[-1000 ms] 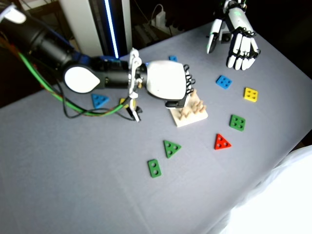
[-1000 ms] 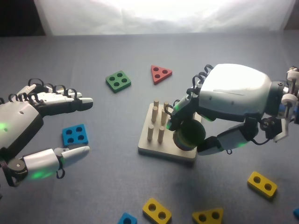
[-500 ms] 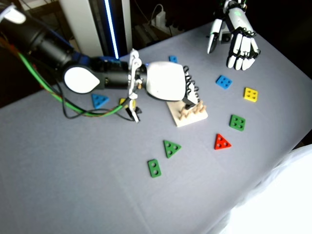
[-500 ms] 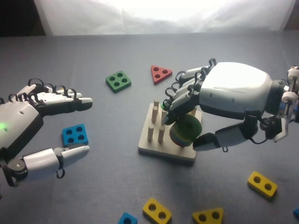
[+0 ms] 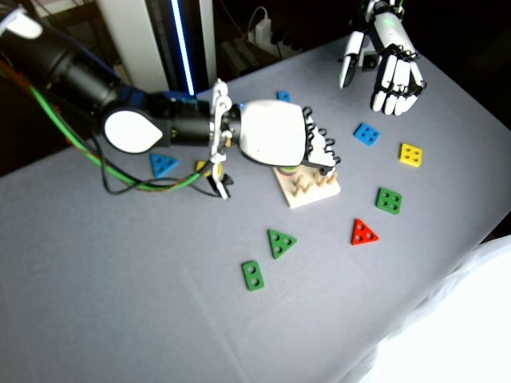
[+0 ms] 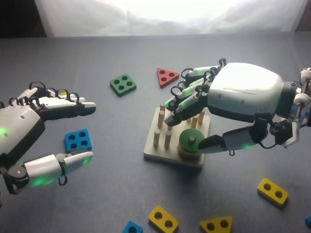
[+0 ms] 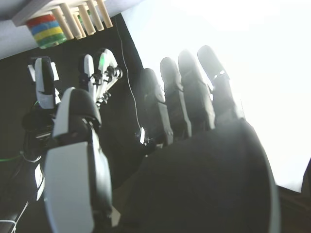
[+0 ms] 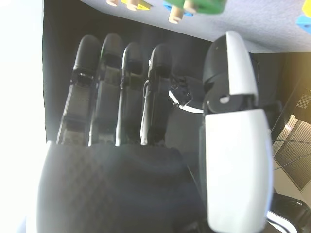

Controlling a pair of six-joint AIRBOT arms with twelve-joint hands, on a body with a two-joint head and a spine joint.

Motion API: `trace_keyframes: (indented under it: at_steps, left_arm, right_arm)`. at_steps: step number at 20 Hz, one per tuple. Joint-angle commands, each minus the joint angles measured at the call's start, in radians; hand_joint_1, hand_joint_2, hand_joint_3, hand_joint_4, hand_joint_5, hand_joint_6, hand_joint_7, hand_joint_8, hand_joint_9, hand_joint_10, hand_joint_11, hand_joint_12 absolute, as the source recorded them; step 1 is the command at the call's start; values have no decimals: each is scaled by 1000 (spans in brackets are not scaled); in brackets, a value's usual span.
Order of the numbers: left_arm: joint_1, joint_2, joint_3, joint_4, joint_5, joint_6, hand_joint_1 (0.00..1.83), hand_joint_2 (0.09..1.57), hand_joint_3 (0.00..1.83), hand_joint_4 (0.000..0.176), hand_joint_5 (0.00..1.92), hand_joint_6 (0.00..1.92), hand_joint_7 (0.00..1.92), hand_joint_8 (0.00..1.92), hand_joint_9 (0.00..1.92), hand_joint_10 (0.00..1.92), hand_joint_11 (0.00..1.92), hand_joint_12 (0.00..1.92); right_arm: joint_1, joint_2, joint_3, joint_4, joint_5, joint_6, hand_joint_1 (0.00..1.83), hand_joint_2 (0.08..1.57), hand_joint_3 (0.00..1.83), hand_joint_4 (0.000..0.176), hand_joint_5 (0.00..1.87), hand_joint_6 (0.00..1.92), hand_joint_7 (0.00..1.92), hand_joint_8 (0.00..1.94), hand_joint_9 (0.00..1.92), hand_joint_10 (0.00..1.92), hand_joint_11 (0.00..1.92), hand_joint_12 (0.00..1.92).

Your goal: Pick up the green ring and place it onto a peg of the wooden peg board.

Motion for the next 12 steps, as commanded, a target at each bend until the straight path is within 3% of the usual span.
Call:
trace_keyframes:
  at_steps: [1, 2, 4, 6, 7, 8, 10, 11, 12]
  left_arm:
    - [-9, -11, 2, 14, -132, -7, 790, 1097, 0, 8, 607, 1, 506, 2, 410, 6, 0, 1046]
    - [-9, -11, 2, 14, -132, -7, 803, 1091, 0, 5, 614, 2, 510, 2, 404, 3, 0, 1014]
    - [-9, -12, 2, 13, -134, -8, 804, 1095, 1, 3, 614, 1, 508, 1, 396, 0, 0, 983]
    - [-7, -12, 1, 10, -140, -9, 827, 1091, 0, 5, 612, 0, 507, 0, 393, 0, 0, 1022]
    - [-6, -12, 0, 8, -146, -10, 832, 1089, 0, 5, 610, 0, 502, 1, 393, 1, 0, 1001]
    - [-5, -12, 0, 1, -158, -12, 855, 1076, 0, 0, 611, 0, 492, 1, 409, 6, 0, 1048]
    - [-5, -12, -1, -7, -181, -12, 869, 1081, 0, 0, 620, 2, 508, 6, 431, 12, 0, 1078]
    - [-5, -10, -4, -9, -200, -13, 874, 1081, 0, 0, 624, 2, 528, 8, 462, 19, 0, 1150]
    - [-4, -7, -8, -12, -221, -13, 872, 1090, 3, 0, 618, 0, 539, 10, 465, 18, 0, 1162]
  right_arm:
    - [17, -2, 0, 32, 110, 3, 1050, 1015, 0, 5, 811, 11, 653, 10, 649, 22, 281, 930]
    - [17, -2, -1, 33, 110, 3, 1045, 1015, 0, 16, 809, 9, 654, 9, 655, 23, 287, 932]
    - [16, -2, -3, 38, 110, 3, 1040, 1006, 0, 1, 824, 13, 668, 13, 674, 28, 309, 946]
    - [16, 4, -11, 50, 128, 3, 996, 1007, 0, 8, 783, 1, 612, 0, 630, 5, 249, 959]
    - [13, 18, -19, 72, 155, 3, 978, 1004, 0, 4, 754, 0, 587, 0, 607, 0, 206, 989]
    - [-2, 50, -31, 120, 205, 2, 839, 1006, 0, 31, 690, 0, 564, 0, 626, 8, 152, 1224]
    - [-34, 123, -55, 199, 301, 1, 702, 1066, 10, 5, 580, 4, 530, 2, 477, 2, 5, 1048]
    - [-56, 154, -73, 245, 361, -6, 735, 1073, 3, 0, 556, 2, 548, 3, 480, 4, 51, 905]
    - [-77, 179, -90, 289, 416, -19, 659, 1098, 0, 11, 501, 0, 507, 0, 436, 0, 83, 732]
